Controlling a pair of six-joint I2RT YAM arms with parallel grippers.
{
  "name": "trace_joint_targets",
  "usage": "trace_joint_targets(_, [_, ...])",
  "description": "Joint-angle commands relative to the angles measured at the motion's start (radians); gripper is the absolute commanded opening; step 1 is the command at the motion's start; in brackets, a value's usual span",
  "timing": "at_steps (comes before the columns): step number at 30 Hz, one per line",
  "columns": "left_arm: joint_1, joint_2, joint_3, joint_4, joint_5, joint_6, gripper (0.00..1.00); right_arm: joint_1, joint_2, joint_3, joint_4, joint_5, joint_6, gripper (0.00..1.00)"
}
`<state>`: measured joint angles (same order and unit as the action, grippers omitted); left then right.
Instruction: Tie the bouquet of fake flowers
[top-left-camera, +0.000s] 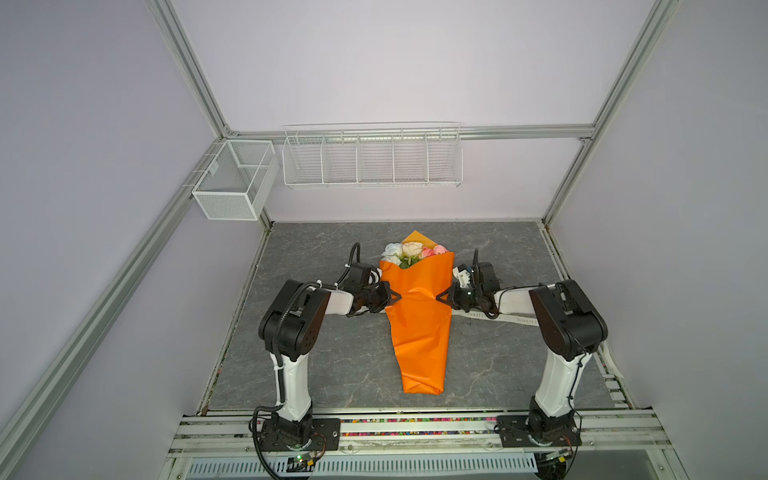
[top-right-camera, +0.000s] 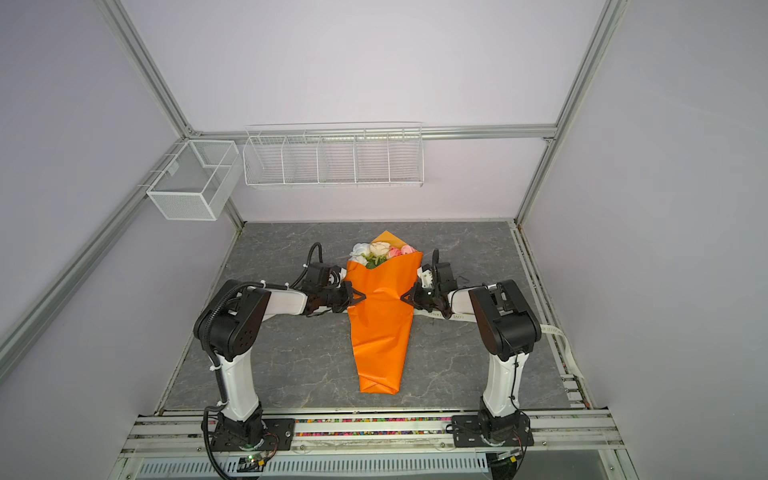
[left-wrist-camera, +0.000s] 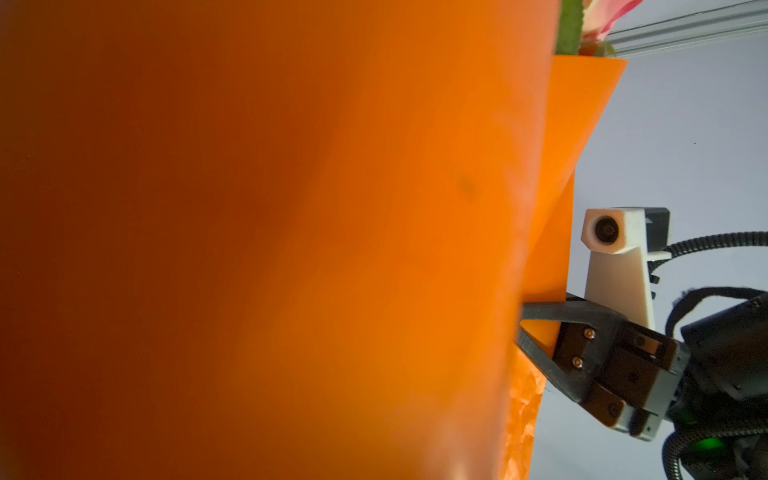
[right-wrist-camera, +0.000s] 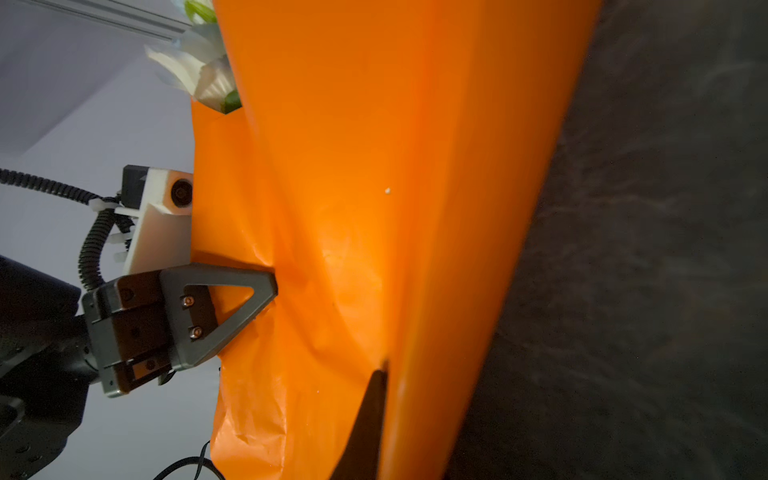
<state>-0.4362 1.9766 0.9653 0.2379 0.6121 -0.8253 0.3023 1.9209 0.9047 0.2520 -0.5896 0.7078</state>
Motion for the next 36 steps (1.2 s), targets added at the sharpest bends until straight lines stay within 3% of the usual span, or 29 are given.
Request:
trace_joint_targets(1, [0.013,-0.039,0.012,-0.001,-0.061,0.01,0.0,-0.011,-0.031,0.023,-0.058,0.033,-0.037,0.08])
trace_joint_targets(17, [0.016,-0.001,0.084,-0.027,-0.042,0.03,0.01,-0.024,-0.006,0.064,-0.066,0.031,-0.034,0.09])
trace_joint_targets(20, [0.017,0.024,0.108,-0.117,-0.014,0.068,0.35,-0.026,-0.007,0.084,-0.137,0.046,-0.048,0.17])
trace_joint_targets(23, [0.02,-0.063,0.036,-0.141,-0.085,0.079,0.61,-0.032,-0.066,0.099,-0.273,0.111,-0.109,0.33])
trace_joint_targets(25, [0.024,-0.106,0.029,-0.187,-0.1,0.102,0.65,-0.04,-0.118,0.099,-0.35,0.163,-0.138,0.42])
trace_joint_targets(29, [0.025,-0.189,0.03,-0.308,-0.153,0.146,0.84,-0.058,-0.224,0.083,-0.476,0.246,-0.168,0.59])
trace_joint_targets(32, [0.031,-0.264,0.016,-0.395,-0.214,0.18,0.9,-0.067,-0.303,0.065,-0.559,0.299,-0.19,0.63])
trace_joint_targets(33, [0.034,-0.296,0.006,-0.427,-0.244,0.19,0.95,-0.07,-0.336,0.058,-0.594,0.334,-0.192,0.63])
trace_joint_targets(36, [0.046,-0.398,-0.026,-0.533,-0.348,0.214,0.98,-0.082,-0.454,0.019,-0.678,0.468,-0.182,0.64])
